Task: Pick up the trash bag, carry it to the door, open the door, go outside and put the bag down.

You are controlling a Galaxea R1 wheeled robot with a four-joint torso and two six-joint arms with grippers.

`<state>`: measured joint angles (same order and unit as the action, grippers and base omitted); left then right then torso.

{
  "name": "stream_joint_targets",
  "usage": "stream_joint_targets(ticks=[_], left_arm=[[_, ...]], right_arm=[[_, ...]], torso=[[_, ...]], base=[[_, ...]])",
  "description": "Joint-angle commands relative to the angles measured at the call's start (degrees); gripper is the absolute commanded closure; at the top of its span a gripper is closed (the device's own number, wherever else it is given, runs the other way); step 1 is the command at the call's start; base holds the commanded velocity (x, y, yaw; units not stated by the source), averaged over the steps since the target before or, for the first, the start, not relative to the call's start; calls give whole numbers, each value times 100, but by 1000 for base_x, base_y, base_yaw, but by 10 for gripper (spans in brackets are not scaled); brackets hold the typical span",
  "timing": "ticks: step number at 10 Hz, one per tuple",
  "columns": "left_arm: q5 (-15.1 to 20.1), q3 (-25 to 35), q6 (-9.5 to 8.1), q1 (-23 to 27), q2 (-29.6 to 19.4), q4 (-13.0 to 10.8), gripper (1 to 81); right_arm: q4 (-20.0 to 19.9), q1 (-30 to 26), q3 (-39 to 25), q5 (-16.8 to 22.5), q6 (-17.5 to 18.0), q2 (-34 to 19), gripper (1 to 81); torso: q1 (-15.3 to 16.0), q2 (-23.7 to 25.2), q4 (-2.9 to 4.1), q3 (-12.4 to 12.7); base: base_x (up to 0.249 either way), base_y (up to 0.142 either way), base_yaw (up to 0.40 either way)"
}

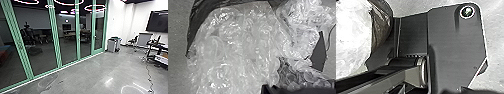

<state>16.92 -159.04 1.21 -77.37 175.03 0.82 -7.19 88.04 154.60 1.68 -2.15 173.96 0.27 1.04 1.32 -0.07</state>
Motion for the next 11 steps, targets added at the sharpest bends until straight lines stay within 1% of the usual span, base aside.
stream_joint_targets(ticks=[1, 5, 11], left_arm=[[391, -5, -6, 429, -21, -29, 811], [383, -5, -6, 429, -21, -29, 811], [391, -5, -6, 429, -21, -38, 811]], right_arm=[[34, -291, -19, 359, -32, 10, 10], [34, -291, -28, 359, -32, 10, 10], [42, -300, -19, 359, -32, 10, 10]], torso=[[0, 0, 0, 0], [-2, 2, 0, 0], [-2, 2, 0, 0]], base=[[132, 0, 0], [134, 0, 0], [158, 0, 0]])
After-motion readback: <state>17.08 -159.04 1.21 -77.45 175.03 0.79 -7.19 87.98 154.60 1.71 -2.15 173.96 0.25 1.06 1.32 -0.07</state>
